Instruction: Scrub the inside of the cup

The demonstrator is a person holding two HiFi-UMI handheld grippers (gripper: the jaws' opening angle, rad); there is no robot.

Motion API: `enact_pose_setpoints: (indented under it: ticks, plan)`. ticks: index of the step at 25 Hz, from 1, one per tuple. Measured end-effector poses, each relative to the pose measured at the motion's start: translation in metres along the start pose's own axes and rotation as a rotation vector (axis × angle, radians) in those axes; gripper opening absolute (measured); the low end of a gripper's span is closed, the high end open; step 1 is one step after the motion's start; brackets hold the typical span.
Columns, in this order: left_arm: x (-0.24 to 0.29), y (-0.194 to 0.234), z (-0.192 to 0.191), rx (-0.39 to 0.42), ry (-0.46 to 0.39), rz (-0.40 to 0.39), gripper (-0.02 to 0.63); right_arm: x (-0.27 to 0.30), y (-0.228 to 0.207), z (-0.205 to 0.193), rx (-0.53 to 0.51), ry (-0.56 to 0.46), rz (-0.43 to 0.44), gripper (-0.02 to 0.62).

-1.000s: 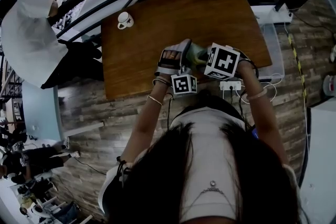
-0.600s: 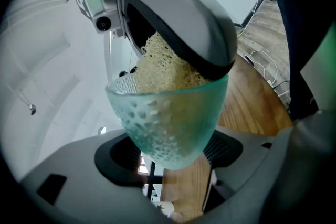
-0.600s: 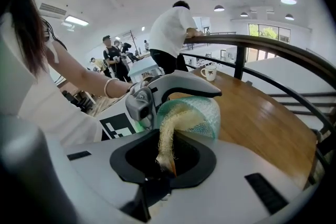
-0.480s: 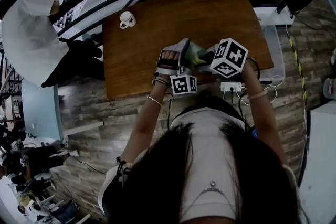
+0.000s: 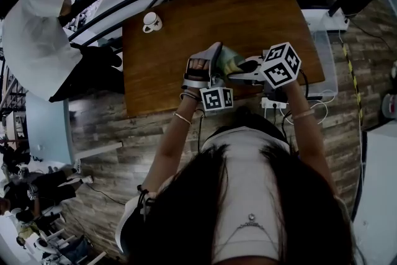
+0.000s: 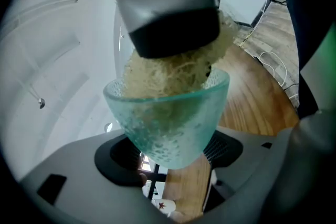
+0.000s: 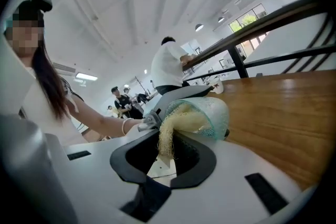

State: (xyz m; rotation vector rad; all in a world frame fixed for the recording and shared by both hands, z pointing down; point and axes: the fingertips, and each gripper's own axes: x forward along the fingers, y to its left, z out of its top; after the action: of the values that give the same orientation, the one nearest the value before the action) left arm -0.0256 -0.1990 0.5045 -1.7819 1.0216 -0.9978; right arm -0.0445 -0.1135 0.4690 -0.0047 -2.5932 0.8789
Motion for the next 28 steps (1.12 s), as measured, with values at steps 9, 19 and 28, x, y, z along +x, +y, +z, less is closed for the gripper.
enact_pose_setpoints:
  ticks: [9, 19, 28]
  plan:
    - [-0.001, 0.01, 0.0, -0.027, 0.004, 0.04, 0.35, -0.009, 0.005, 0.02, 0.161, -0.244, 0.127, 0.081]
    - [0.0, 0.018, 0.009, -0.035, -0.013, 0.084, 0.35, -0.025, 0.009, 0.032, 0.279, -0.425, 0.226, 0.081]
    - [0.001, 0.022, 0.015, -0.032, -0.03, 0.119, 0.35, -0.038, 0.005, 0.035, 0.455, -0.557, 0.327, 0.08]
